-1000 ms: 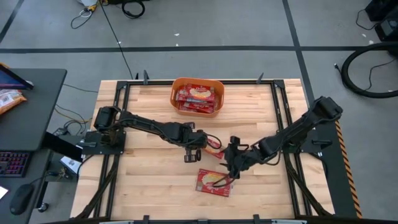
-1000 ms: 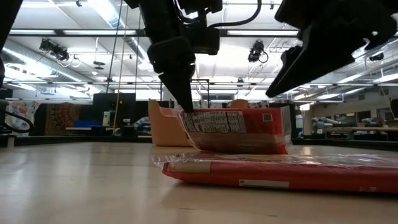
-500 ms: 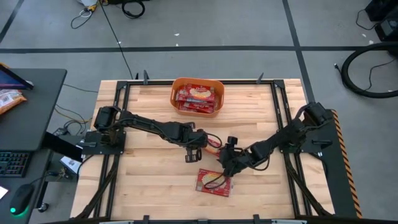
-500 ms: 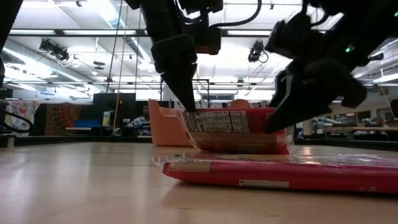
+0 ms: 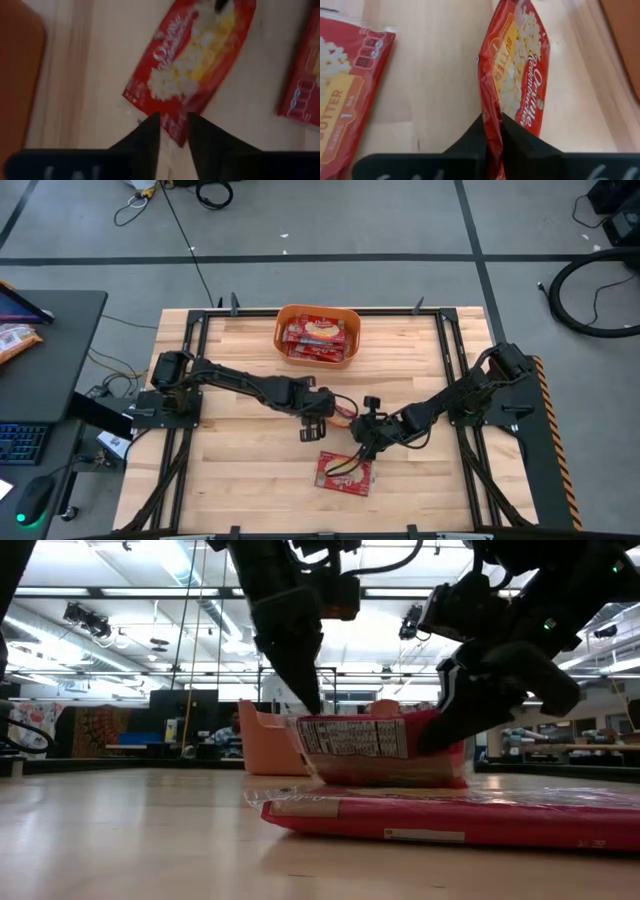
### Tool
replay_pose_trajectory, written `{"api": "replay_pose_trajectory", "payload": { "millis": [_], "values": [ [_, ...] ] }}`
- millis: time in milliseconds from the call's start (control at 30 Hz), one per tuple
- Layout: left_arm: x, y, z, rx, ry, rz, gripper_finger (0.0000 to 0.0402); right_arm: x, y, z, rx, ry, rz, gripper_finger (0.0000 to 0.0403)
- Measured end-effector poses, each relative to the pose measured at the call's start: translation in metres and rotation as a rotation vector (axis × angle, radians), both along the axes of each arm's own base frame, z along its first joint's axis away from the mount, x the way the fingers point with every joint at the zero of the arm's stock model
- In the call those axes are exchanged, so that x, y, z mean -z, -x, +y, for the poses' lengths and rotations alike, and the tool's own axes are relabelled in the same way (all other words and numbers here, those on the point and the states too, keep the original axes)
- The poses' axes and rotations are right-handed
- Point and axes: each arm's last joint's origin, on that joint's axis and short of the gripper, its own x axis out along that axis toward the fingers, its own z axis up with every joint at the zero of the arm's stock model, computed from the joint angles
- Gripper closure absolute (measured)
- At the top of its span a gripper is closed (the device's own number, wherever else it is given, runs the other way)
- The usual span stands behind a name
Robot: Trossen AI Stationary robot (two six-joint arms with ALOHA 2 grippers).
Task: Sort popcorn bags into baskets
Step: Put the popcorn bag into the orange bin
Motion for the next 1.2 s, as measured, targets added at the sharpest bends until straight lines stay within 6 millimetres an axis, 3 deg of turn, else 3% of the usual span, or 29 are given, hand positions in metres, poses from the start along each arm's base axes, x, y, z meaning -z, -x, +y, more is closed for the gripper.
{"api": "replay_pose_trajectory", "payload": {
  "millis": [133,300,533,700,1000,1200],
  "values": [
    [-0.003,-0.003,-0.005,0.05,0.014,-0.029,0.0249,0.0,0.0,0.0,-0.007,-0.015,0.006,0.0381],
    [-0.003,-0.003,-0.017,0.187,-0.013,-0.026,0.0192,-0.008,-0.005,0.002,0.001,-0.023,0.018,0.0361],
    [0.004,-0.001,-0.027,0.299,-0.091,0.012,0.0173,-0.024,-0.015,0.007,-0.035,0.005,0.023,0.0366],
    [0.004,-0.001,-0.02,0.256,-0.136,0.025,0.0211,-0.031,-0.02,0.009,-0.035,-0.005,0.0,0.0363],
    [0.007,0.005,-0.018,0.242,-0.097,0.095,0.0375,-0.044,-0.028,0.012,-0.027,-0.034,-0.043,0.0356],
    [0.007,0.006,-0.017,0.172,-0.017,0.102,0.0367,-0.055,-0.033,0.015,-0.085,-0.141,0.003,0.0352]
  ]
}}
